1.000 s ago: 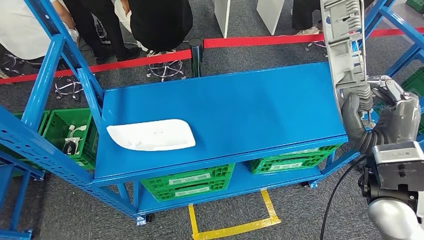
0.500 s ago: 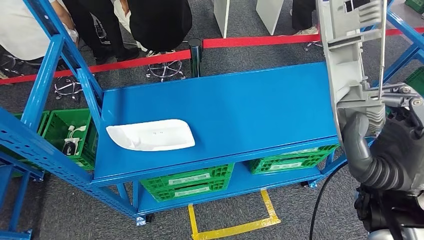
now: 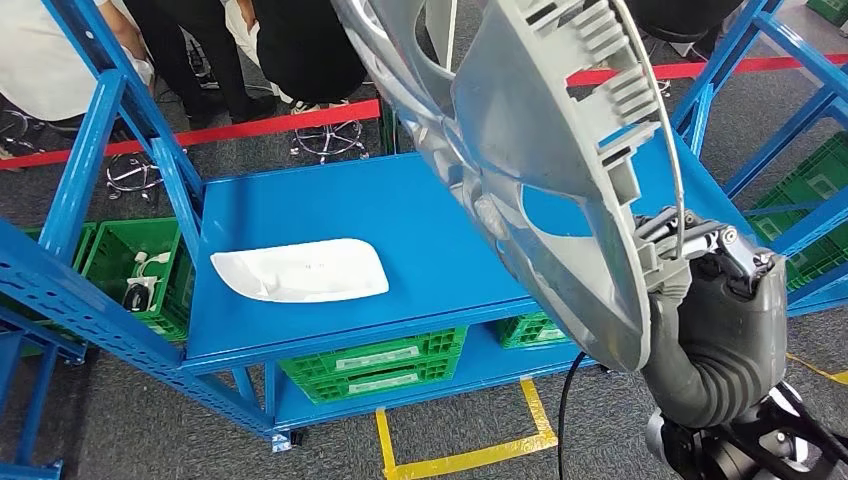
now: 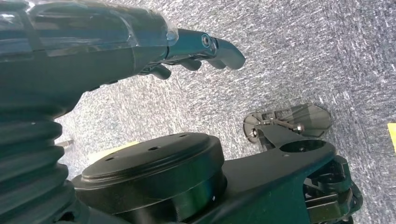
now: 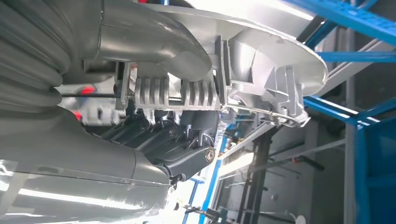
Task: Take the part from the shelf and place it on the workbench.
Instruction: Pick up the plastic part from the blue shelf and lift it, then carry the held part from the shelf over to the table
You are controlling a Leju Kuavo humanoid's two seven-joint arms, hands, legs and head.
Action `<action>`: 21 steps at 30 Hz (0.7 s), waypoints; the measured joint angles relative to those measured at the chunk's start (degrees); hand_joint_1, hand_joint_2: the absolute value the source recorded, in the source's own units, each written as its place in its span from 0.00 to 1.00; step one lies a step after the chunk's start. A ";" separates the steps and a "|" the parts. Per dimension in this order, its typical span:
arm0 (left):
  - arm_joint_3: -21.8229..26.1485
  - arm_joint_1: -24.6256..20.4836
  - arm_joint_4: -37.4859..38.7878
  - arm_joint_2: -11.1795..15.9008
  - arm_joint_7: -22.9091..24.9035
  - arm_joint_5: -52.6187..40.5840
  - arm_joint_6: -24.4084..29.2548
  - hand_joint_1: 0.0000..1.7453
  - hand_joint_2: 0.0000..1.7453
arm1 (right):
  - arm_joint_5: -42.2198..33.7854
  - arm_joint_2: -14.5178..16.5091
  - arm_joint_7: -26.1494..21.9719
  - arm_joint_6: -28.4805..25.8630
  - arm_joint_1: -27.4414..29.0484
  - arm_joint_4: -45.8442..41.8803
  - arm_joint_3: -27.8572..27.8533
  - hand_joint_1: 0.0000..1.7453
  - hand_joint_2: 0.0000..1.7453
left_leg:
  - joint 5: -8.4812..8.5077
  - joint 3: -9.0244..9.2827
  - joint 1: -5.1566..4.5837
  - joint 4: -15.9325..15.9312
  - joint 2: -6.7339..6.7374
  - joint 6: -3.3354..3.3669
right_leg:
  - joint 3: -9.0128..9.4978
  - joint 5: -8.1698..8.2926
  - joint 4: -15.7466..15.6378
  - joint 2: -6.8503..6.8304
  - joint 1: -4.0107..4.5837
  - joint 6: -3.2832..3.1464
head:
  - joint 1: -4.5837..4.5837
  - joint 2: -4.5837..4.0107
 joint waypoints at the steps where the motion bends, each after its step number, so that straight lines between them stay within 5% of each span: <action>1: 0.00 0.00 0.00 0.00 -0.01 -0.03 -0.02 0.00 1.00 | -0.73 0.18 -0.27 0.09 -0.18 0.00 0.41 1.00 1.00 | 0.00 0.00 0.00 0.00 0.00 0.00 | 0.00 0.00 0.00 0.01 0.00 0.00 | 0.00 0.00; 8: 0.00 0.00 0.00 0.00 -0.14 0.26 -0.81 0.00 1.00 | -9.87 1.39 -4.19 1.24 -0.58 0.11 2.47 1.00 1.00 | 0.00 0.01 -0.01 0.00 -0.09 0.00 | 0.00 0.00 -0.02 0.00 -0.01 0.00 | 0.07 0.00; 21: 0.02 0.01 0.00 0.60 -6.04 3.15 -5.33 0.00 1.00 | -11.91 2.15 -12.83 0.57 5.71 0.11 2.93 1.00 1.00 | 0.00 -0.01 0.01 0.00 -0.78 0.00 | 0.05 -0.04 -0.04 -0.22 -0.02 -0.01 | 0.11 0.00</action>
